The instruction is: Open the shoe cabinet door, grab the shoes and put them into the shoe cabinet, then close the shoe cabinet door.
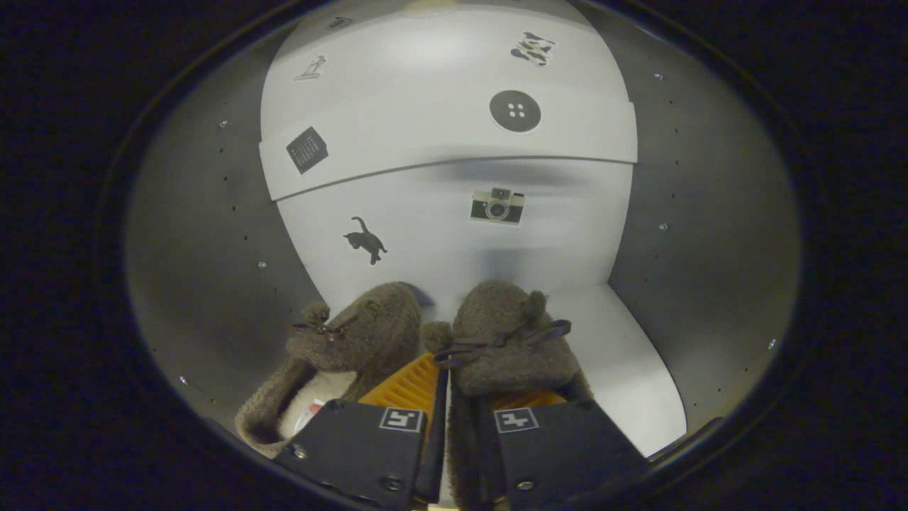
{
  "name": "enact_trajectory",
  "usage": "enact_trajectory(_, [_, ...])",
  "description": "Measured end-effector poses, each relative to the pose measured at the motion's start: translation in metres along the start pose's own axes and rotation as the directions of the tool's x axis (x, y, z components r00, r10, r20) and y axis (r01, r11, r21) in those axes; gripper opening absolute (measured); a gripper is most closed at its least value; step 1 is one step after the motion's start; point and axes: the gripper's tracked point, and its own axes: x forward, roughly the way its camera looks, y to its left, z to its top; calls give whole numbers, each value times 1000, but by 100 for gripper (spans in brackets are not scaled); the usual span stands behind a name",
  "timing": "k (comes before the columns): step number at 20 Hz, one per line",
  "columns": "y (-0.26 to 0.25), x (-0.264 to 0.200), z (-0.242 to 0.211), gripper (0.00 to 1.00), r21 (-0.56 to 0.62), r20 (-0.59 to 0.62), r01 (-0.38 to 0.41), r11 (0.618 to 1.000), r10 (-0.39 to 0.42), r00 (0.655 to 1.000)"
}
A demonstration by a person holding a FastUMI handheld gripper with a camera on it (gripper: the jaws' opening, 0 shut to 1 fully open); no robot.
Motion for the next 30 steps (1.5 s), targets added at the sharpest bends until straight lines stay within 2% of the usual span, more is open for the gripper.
enact_trajectory(4, [6,-23,5,53,-9,29,-24,1000,24,999])
enact_trajectory(8, [7,-66,-3,69,12,98,-37,999,36,995])
enact_trajectory(9, [7,-81,-6,78,-2,121,-37,999,37,992])
enact_trajectory(12, [11,-129,-18,80,-35,210,-43,998,49,976])
enact_trajectory(16, [17,-202,-52,99,-70,262,-67,995,83,961])
enact_trajectory(24, [26,-360,-139,99,-140,293,-148,979,184,938])
enact_trajectory(27, [4,-414,-164,100,-166,311,-120,979,168,936])
enact_trajectory(30, [-28,-466,-180,100,-135,334,-102,986,143,932])
